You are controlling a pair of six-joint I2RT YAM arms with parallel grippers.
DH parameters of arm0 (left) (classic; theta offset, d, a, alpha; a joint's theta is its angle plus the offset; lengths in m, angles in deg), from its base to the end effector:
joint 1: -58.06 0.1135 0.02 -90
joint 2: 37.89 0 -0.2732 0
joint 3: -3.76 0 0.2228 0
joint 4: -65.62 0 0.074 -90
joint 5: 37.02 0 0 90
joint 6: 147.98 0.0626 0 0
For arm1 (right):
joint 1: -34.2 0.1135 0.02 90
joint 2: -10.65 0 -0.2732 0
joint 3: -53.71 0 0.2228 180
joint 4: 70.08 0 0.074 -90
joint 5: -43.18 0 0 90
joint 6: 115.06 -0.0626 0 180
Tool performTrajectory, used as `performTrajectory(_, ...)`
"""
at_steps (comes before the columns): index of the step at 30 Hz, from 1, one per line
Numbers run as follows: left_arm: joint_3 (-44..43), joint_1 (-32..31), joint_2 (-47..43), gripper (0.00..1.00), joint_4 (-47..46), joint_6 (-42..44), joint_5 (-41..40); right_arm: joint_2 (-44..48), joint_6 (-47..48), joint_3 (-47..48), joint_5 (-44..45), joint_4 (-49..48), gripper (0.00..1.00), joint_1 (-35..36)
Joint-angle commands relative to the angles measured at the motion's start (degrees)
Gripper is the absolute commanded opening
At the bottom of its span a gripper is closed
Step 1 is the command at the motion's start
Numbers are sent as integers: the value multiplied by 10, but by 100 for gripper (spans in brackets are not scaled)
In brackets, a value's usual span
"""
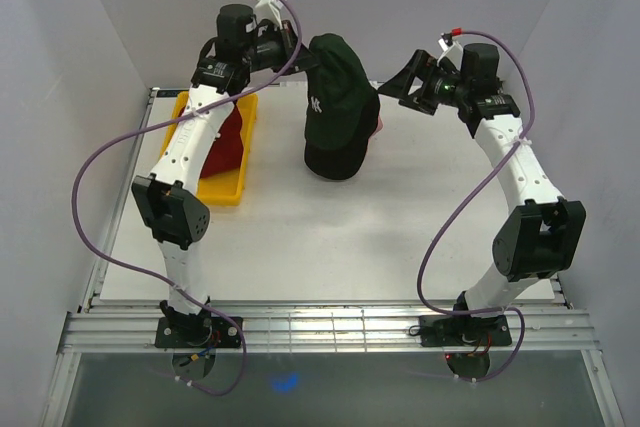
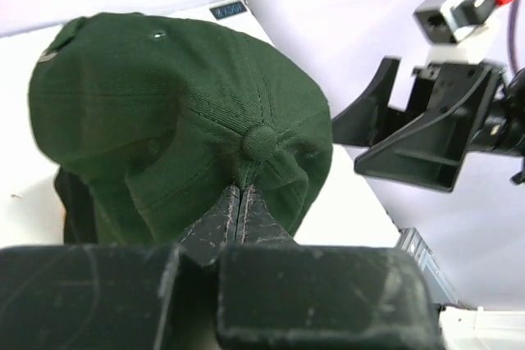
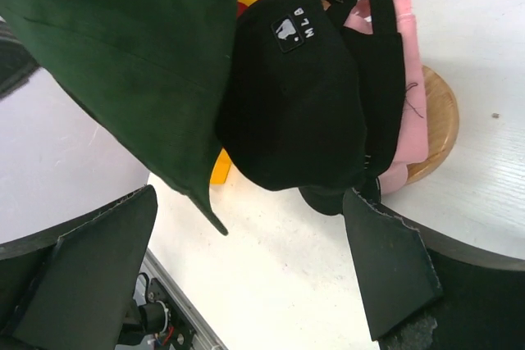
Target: Stack the hats
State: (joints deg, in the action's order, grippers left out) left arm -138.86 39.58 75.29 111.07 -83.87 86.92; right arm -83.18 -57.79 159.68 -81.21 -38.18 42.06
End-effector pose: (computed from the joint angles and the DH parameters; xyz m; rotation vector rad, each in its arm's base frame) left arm 0.4087 -0.1734 0.4394 0.3120 1.9173 -1.0735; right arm 0.3660 0.0862 0.3905 0.0054 1.9938 1.0407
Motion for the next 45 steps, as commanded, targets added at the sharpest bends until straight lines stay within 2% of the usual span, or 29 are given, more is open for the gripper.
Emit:
performTrajectory(1, 33, -16, -11, 0, -21, 14, 7, 3, -4, 12, -9, -14, 99, -14)
performTrajectory(13, 134, -40, -28, 0, 3, 77, -15, -27, -6, 37, -17, -9, 99, -26)
performTrajectory(17, 123, -41, -17, 0, 55, 114, -26, -50, -1, 70, -21, 2, 99, -25)
performTrajectory(22, 124, -40, -11, 0, 74, 138, -37, -90, 19, 133, -13, 31, 99, -25)
performTrajectory(27, 76, -40, 6, 0, 97, 146, -39, -138, 45, 212, -5, 57, 100, -23)
performTrajectory(29, 68, -40, 12, 0, 98, 146, -36, -164, 50, 250, -9, 62, 89, -21)
performTrajectory(34, 54, -40, 5, 0, 92, 159, -14, -187, 57, 266, -11, 48, 72, -10)
performTrajectory(41, 34, -40, -11, 0, 21, 169, 25, -178, 60, 238, -1, 32, 69, -7)
performTrajectory(45, -14, -39, 1, 0, -3, 163, 37, -177, 63, 242, -1, 33, 69, -8)
